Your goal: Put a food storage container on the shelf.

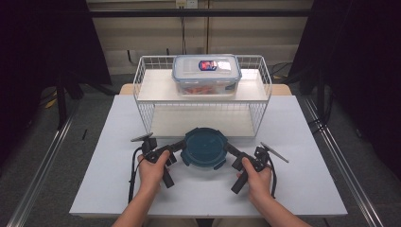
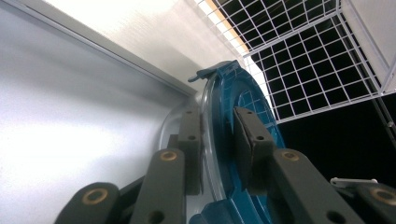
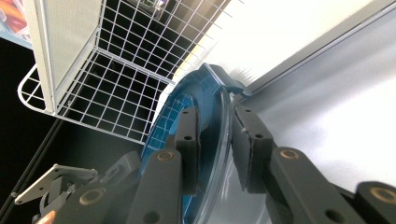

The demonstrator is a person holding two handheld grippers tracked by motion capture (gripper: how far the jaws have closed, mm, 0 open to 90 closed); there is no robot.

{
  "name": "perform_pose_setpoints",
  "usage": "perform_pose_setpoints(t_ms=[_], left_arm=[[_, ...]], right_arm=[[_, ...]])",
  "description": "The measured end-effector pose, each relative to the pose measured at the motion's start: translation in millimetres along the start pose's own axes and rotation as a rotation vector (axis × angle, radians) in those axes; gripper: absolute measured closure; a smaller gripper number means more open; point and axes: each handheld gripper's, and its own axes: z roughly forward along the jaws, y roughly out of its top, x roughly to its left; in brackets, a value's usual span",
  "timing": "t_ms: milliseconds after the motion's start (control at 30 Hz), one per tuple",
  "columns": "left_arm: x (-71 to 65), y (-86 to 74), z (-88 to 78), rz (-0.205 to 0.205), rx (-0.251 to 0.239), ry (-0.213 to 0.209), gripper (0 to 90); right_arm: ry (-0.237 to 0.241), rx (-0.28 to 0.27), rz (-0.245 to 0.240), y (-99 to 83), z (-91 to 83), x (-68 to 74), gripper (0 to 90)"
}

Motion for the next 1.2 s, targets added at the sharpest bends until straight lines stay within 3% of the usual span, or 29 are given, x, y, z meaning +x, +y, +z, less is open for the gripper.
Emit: perform_pose_setpoints(t_ms=[233, 267, 300, 367, 567, 667, 733, 767, 933, 1200], left_arm=[[1.0, -4.4, 2.8, 0.015, -0.024, -0.007, 68.8], [-0.3, -4.1, 1.0, 0.011, -0.002, 0.009, 68.8], [1.3, -4.2, 0.4, 0.007, 0.005, -0.015, 68.2], [2.6, -3.7, -1.7, 0.013, 0.028, -0.014, 67.2], [1.6, -6.0, -5.4, 0.024, 0.054, -0.013, 63.5], [1.8, -7.4, -6.5, 0.013, 0.065, -0.022, 65.2], [0.4, -8.6, -7.0, 0.009, 0.047, -0.019, 66.5], [0.6, -7.2, -9.5, 0.009, 0.068, -0.018, 68.9], [-2.1, -7.4, -8.6, -0.02, 0.048, -0.004, 71.8], [-2.8, -6.2, -6.1, -0.011, 0.037, -0.002, 73.1]], right_arm=[[0.009, 0.008, 0.0, 1.5, 0.7, -1.2, 72.5], [0.008, 0.007, -0.003, 1.4, 1.0, -1.2, 71.9], [0.008, 0.007, -0.005, 1.3, 1.5, -1.5, 71.6], [0.017, 0.017, 0.0, 2.4, 1.8, -3.0, 71.0], [0.021, 0.036, 0.006, 5.5, 2.0, -3.8, 71.8], [0.019, 0.034, 0.01, 5.7, 1.9, -3.1, 73.0], [0.011, 0.034, 0.019, 5.3, 0.5, -1.6, 73.7], [0.011, 0.036, 0.023, 5.2, 0.1, -1.2, 73.8], [0.004, 0.038, 0.04, 4.4, -1.8, -0.7, 74.2], [0.0, 0.039, 0.079, 2.0, -6.3, -0.1, 74.4]])
